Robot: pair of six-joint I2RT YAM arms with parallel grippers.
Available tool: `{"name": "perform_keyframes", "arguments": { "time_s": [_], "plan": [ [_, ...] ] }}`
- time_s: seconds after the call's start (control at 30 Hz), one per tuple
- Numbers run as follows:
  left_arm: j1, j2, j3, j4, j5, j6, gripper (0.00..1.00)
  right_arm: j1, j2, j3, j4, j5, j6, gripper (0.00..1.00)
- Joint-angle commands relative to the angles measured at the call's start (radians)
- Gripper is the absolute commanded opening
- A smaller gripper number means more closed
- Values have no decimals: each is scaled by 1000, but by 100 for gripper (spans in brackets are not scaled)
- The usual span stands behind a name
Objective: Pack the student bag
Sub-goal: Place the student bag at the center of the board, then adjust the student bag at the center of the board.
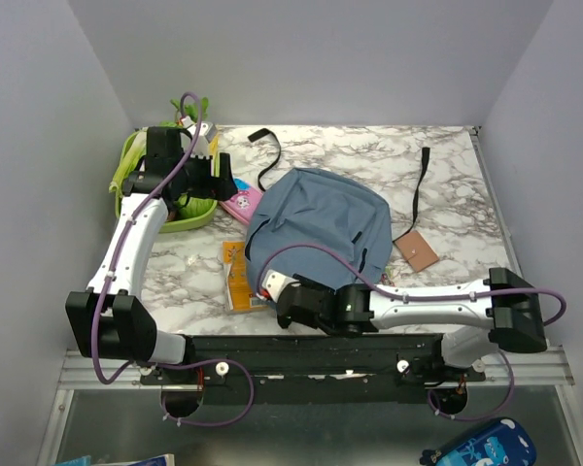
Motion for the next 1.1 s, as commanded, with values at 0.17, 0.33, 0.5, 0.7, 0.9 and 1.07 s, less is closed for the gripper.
{"name": "perform_keyframes", "arguments": {
  "time_s": [0.17,0.33,0.5,0.7,0.9,1.07],
  "plan": [
    [-123,27,28,16,44,29,99,-31,-322,-45,-14,115,324,91],
    [-223,66,10,65,62,81,99,-237,-523,-136,-65,189,600,90],
    [-334,123,19,132,66,107,99,-384,-580,-200,-109,152,769,86],
    [-464,267,122,188,56,161,99,-412,-496,-234,-108,105,864,84],
    [-486,419,205,191,58,208,99,-445,-335,-294,54,31,878,84],
    [-486,402,113,221,36,277,99,-484,-254,-338,177,-13,871,79]
  ]
}}
